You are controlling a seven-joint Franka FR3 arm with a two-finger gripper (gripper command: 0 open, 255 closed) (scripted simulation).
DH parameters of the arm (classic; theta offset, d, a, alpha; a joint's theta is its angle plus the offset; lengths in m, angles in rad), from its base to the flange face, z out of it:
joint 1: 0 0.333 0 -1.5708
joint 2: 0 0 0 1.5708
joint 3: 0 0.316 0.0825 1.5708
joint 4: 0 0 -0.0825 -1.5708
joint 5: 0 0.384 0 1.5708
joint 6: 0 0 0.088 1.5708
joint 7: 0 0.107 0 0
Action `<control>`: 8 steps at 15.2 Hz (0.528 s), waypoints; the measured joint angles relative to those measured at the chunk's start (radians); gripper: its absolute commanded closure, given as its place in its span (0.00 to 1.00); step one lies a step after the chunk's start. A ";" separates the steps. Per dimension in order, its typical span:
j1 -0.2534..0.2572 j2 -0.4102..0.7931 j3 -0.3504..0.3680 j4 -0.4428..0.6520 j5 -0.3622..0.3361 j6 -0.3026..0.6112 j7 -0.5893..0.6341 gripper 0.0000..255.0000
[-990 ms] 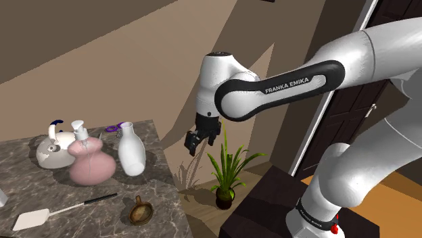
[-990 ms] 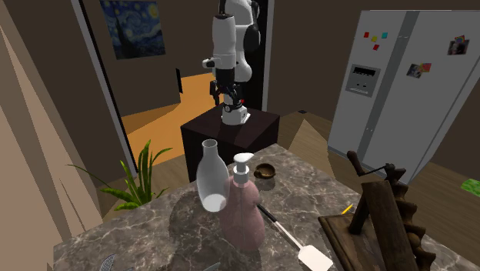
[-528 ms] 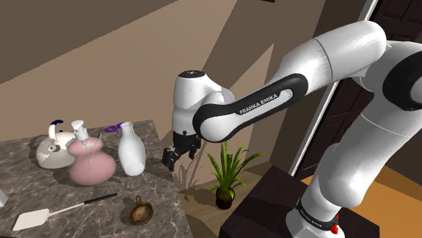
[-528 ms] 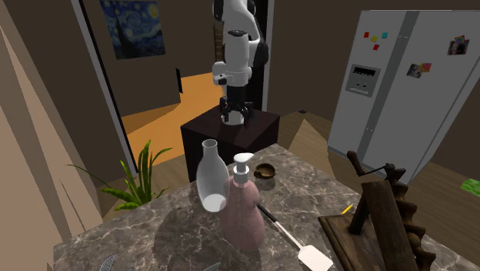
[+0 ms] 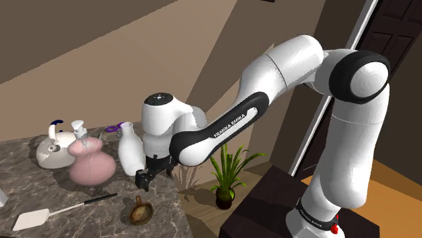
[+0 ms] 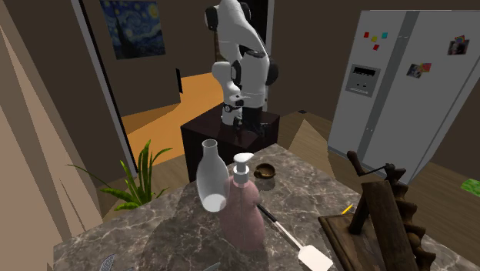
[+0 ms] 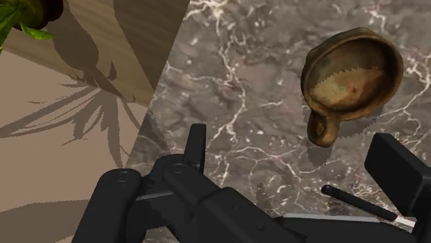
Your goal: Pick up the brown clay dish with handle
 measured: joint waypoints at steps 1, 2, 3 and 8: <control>0.016 0.039 -0.006 0.031 -0.030 0.002 0.022 0.00; 0.033 0.070 -0.010 0.054 -0.056 0.004 0.044 0.00; 0.054 0.113 -0.018 0.089 -0.086 0.004 0.068 0.00; 0.155 0.288 -0.060 0.253 -0.193 -0.010 0.151 0.00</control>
